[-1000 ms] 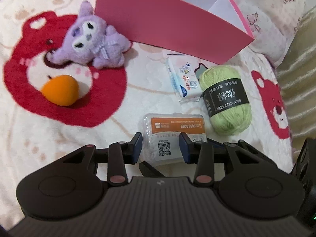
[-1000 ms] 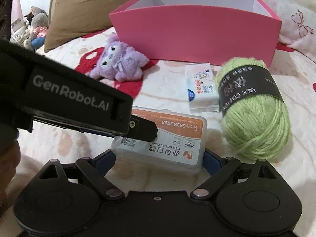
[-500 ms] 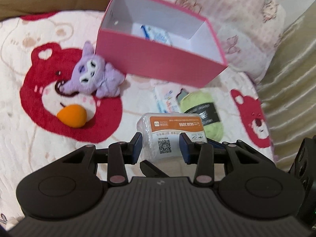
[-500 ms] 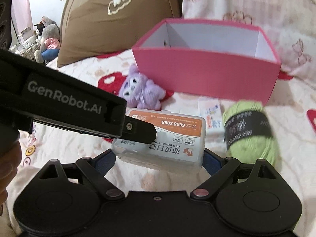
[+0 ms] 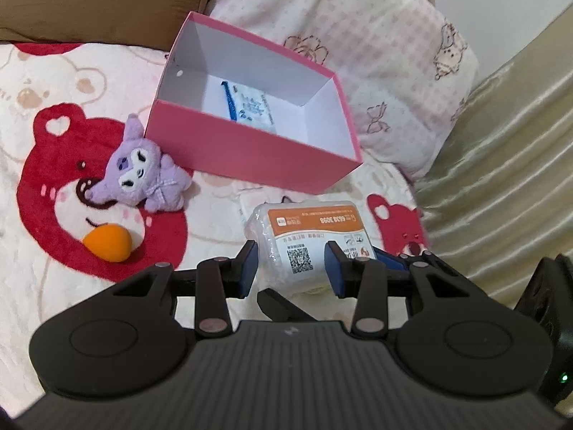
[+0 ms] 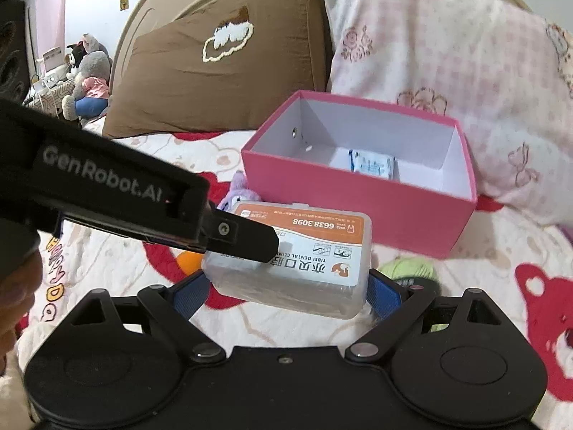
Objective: Organize objects
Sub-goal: 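Carry the clear dental-floss box with the left gripper over the pink box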
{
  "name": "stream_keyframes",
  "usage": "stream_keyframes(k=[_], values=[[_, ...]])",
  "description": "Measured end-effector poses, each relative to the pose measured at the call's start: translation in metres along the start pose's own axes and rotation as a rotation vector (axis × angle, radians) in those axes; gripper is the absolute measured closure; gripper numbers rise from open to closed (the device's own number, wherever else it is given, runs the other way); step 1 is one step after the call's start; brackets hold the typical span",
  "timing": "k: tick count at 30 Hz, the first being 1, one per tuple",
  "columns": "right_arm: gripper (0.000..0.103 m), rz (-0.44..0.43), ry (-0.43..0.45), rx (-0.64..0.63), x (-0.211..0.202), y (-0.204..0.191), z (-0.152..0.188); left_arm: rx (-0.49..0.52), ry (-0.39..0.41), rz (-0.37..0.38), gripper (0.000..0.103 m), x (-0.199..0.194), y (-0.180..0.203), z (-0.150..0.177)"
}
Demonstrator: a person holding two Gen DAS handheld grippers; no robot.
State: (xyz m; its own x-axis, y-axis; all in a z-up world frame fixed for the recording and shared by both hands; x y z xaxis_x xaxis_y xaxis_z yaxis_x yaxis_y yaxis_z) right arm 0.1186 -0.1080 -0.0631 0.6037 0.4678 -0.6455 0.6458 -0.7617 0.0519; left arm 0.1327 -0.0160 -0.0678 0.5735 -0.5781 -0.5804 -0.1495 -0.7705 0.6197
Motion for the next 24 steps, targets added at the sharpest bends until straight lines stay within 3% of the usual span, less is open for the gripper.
stream_keyframes(k=[3,12,16,24], values=[[0.008,-0.006,0.031,0.010,-0.004,-0.001,-0.010,-0.008,0.012,0.020,0.065,-0.007,0.000,-0.010],[0.008,-0.014,0.038,0.055,0.004,0.006,-0.027,0.064,0.004,-0.026,0.065,0.001,0.011,-0.030],[0.008,0.016,0.016,0.084,0.008,0.016,-0.035,0.019,-0.014,-0.014,0.065,0.014,0.015,-0.042],[0.008,0.082,0.017,0.042,0.010,0.053,-0.067,0.021,0.026,0.039,0.064,0.039,0.036,-0.071]])
Point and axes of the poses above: each gripper's, at about its wrist camera, not at the fingertips, and x roughly the way its jaws point, y to its right, z to its underside, the point moved 7 cm from there along x, roughly the way its jaws point, and after that the axes turned 5 degrees about z, right-handed, at the moved point
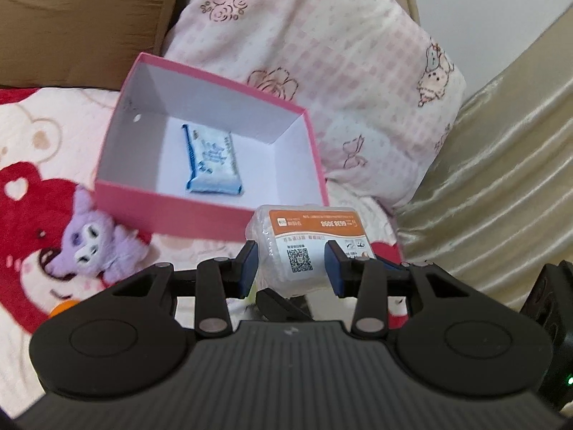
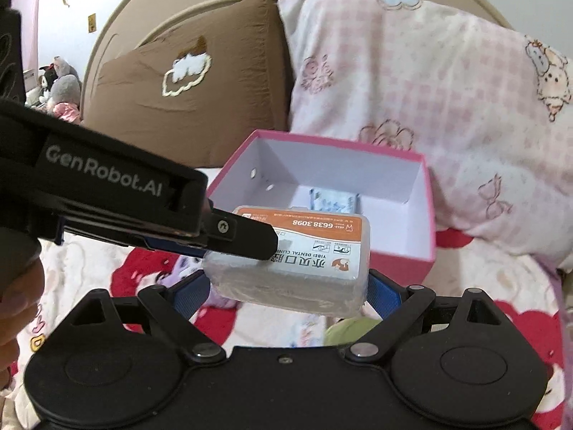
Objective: Organize objects
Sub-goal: 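Carry the clear dental-floss box with the left gripper over the pink box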
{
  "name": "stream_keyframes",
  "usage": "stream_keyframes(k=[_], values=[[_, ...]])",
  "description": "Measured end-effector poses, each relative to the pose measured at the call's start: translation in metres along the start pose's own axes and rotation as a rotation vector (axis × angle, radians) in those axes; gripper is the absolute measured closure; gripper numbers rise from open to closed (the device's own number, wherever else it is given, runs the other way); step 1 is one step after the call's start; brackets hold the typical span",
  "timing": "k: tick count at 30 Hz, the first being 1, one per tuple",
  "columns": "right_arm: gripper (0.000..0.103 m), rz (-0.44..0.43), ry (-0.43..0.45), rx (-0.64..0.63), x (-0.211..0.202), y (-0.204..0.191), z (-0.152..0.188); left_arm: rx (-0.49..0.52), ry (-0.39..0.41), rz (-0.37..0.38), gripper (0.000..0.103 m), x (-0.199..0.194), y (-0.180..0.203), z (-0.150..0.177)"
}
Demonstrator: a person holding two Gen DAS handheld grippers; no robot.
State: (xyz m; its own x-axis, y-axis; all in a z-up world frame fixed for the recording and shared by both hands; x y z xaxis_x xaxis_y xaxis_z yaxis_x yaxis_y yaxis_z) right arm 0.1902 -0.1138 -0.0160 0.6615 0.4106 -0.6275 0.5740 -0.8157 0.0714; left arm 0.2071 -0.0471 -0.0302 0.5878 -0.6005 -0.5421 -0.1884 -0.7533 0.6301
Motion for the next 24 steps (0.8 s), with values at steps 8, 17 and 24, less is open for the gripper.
stream_keyframes(k=[8,17,24], values=[[0.008,0.027,0.019,-0.021,0.027,0.019,-0.027,-0.001,0.020,0.001,0.064,0.026,-0.002,-0.040],[0.008,-0.080,-0.015,-0.009,0.070,0.029,-0.063,0.010,0.034,-0.129,0.065,0.038,-0.019,-0.081],[0.009,-0.199,-0.075,-0.005,0.114,0.032,-0.080,0.048,0.058,-0.261,0.064,0.055,-0.036,-0.104]])
Point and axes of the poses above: each gripper's, at about its wrist camera, not at the fingertips, and x roughly the way its jaws point, y to its right, z to its underside, the point moved 7 cm from there along x, roughly the way its jaws point, and after that the axes turned 5 degrees about z, right-handed, at the moved point
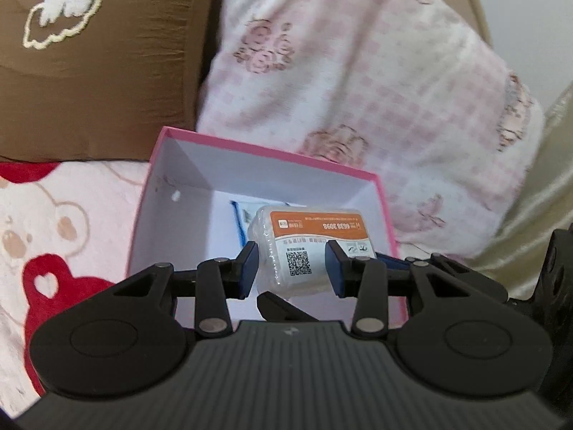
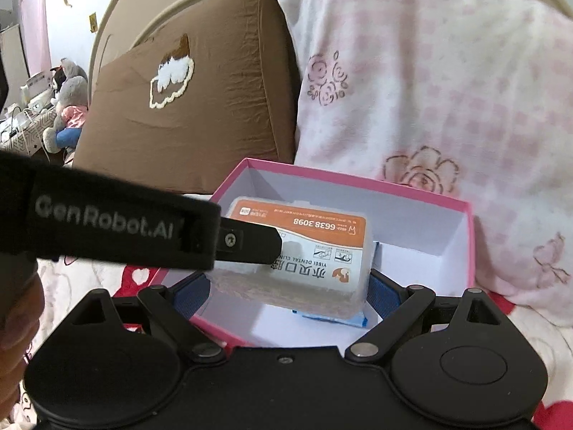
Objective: Organize objects
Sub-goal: 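Carry the clear dental-floss box with the left gripper over the pink box, then lower the floss box beside the wet-wipe pack and open the left gripper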
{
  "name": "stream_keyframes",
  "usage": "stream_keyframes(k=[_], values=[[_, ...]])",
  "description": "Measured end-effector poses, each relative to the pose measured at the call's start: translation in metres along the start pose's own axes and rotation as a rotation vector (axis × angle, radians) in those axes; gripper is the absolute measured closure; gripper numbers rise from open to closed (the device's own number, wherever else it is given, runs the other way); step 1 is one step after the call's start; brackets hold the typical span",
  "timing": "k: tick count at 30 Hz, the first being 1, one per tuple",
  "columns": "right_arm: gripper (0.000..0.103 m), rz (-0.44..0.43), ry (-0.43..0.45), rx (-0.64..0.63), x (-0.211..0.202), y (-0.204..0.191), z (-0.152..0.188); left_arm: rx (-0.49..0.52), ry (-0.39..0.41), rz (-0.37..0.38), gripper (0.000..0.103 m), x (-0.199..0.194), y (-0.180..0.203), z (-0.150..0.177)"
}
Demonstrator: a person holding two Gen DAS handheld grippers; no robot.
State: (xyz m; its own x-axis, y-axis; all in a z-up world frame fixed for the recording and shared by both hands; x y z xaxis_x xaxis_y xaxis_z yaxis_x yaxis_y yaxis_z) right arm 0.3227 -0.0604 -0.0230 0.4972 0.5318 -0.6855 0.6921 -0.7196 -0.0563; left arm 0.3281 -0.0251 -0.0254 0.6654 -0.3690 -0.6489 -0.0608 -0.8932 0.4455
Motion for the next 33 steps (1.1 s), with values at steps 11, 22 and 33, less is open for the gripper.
stream_keyframes(k=[11,22,33], values=[[0.010,-0.160,-0.128,0.027,0.064,0.002,0.004,-0.006,-0.066,-0.098,0.065,0.043,-0.037,0.001],[0.012,-0.280,-0.232,0.137,0.105,0.008,0.011,-0.058,-0.085,-0.168,0.065,0.066,-0.063,0.006],[0.014,-0.264,-0.322,0.130,0.129,0.013,0.024,-0.058,-0.114,-0.192,0.067,0.092,-0.072,0.017]])
Point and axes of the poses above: each gripper's, at about its wrist camera, not at the fingertips, and x roughly the way its jaws point, y to its right, z to its underside, the point moved 7 cm from there along x, roughly the way its jaws point, and after that the axes turned 5 degrees about z, right-handed, at the moved point
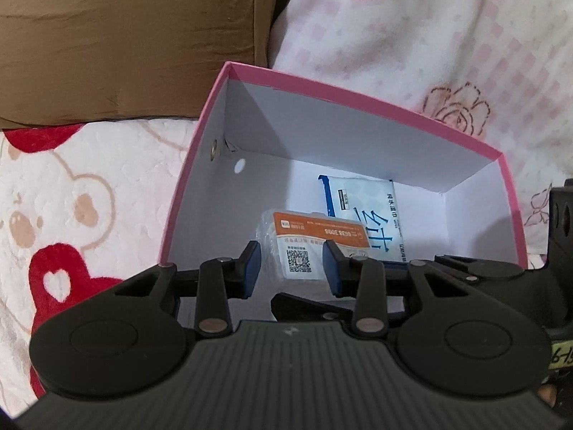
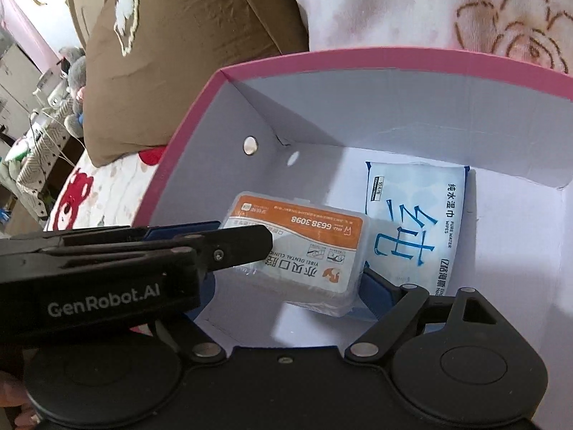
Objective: Organize objects
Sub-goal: 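Lower the floss box beside the wet-wipe pack and open the left gripper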
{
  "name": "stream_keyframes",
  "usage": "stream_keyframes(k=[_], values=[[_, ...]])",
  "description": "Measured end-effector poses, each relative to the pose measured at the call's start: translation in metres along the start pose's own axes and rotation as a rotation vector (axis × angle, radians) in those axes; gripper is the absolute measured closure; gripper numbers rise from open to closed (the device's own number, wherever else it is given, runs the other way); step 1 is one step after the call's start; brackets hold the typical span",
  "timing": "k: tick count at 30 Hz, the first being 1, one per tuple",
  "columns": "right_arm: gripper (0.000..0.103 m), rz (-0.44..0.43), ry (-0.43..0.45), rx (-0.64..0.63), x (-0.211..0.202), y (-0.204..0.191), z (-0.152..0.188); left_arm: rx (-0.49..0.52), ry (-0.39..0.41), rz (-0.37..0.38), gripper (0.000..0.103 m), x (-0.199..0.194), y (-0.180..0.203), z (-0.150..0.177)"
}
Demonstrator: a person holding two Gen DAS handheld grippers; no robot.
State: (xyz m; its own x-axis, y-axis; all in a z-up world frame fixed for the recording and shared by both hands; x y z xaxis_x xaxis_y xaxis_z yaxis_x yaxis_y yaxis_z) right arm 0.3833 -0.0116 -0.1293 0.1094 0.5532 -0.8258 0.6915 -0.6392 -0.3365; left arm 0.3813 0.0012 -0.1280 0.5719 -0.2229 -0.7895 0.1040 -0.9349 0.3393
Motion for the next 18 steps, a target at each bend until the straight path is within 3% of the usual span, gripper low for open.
stream_keyframes(k=[13,18], values=[[0.022,0.083,-0.004,0.048,-0.012,0.035,-0.001,-0.027,-0.008,0.052,0.066,0.030,0.022,-0.001],[0.032,0.105,-0.007,0.029,-0.014,0.038,0.001,-0.069,-0.022,0.057,0.066,0.035,0.015,0.004]])
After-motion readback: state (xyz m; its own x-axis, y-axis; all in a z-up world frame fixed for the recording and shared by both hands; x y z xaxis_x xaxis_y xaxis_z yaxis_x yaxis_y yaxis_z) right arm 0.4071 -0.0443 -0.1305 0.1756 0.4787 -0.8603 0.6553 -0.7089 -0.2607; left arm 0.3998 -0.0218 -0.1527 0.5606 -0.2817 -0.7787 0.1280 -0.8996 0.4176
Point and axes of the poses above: each gripper's, at about its wrist camera, not at the fingertips, and x roughly the way its jaws point, y to its right, z to its underside, the point moved 7 cm from there along x, roughly the way its jaws point, and after that the axes turned 5 degrees about z, right-handed, at the moved point
